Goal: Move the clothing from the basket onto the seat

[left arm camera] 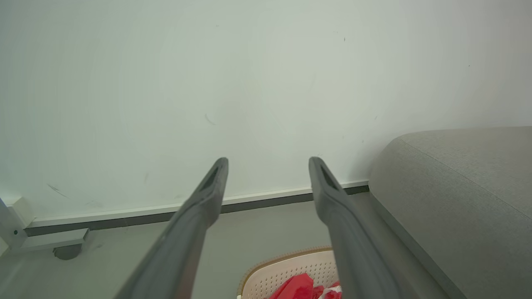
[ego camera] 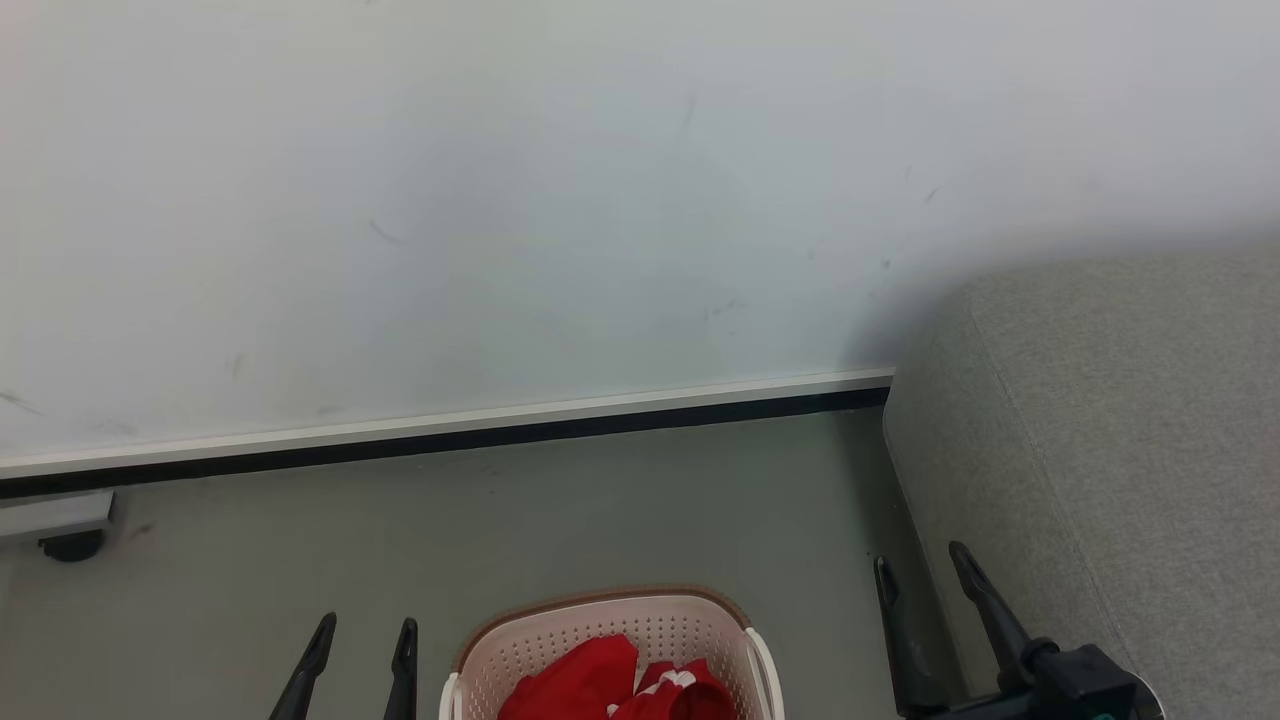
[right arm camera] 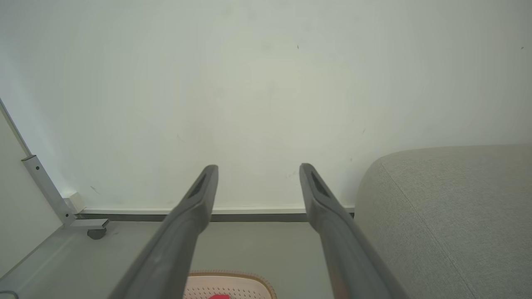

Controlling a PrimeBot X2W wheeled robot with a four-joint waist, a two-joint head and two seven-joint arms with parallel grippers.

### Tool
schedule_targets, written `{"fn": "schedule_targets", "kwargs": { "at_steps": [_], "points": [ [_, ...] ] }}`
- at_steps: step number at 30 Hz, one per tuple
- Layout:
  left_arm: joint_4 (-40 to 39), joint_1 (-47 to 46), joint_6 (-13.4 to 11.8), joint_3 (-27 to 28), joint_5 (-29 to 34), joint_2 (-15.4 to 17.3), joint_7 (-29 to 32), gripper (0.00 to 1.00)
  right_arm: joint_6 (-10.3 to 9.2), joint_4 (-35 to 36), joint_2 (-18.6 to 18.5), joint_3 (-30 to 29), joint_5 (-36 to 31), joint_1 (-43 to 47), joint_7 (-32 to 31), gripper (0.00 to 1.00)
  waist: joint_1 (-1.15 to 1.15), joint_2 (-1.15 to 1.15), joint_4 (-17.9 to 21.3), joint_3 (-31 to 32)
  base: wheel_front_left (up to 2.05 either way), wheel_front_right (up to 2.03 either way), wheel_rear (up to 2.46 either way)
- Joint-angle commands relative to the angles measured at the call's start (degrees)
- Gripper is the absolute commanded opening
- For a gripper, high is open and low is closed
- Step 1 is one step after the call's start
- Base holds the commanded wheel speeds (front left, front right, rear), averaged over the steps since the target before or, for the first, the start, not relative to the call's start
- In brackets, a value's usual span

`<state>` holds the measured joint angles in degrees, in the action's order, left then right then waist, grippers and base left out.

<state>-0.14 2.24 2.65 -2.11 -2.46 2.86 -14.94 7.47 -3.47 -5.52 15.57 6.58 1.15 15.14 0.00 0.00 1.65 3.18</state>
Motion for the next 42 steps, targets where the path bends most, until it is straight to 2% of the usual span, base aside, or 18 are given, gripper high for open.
{"fn": "schedule_targets", "kwargs": {
  "at_steps": [1,18,27,35,42],
  "points": [
    [-0.13,0.68,-0.11,0.26,0.47,0.04,-0.29,1.0,0.04,0.02,-0.29,0.13,0.03,0.58,0.08,1.0,0.0,0.0,0.04,0.01,0.0,0.0,0.0],
    [0.54,0.57,0.34,-0.24,0.2,0.04,-0.29,1.0,0.04,0.42,-0.3,0.48,0.97,0.3,0.08,1.0,0.0,0.0,-0.26,-0.01,0.0,0.0,0.0],
    [2.91,-0.53,1.58,-1.44,0.12,0.04,-0.28,1.0,0.04,0.92,-1.01,0.32,1.23,-0.41,0.08,1.0,0.0,0.0,0.17,-1.58,0.0,0.0,0.0],
    [8.79,-3.89,3.48,-4.11,1.46,0.49,-0.28,1.0,0.04,2.23,-1.53,0.93,1.45,-3.46,0.08,1.0,0.0,0.0,1.59,-5.54,0.0,0.0,0.0],
    [14.73,-10.65,4.26,-7.09,1.84,1.37,-0.24,1.0,0.04,6.21,-1.72,1.5,0.71,-9.09,0.07,1.0,0.0,0.0,3.01,-13.95,0.0,0.0,0.0]
  ]
}}
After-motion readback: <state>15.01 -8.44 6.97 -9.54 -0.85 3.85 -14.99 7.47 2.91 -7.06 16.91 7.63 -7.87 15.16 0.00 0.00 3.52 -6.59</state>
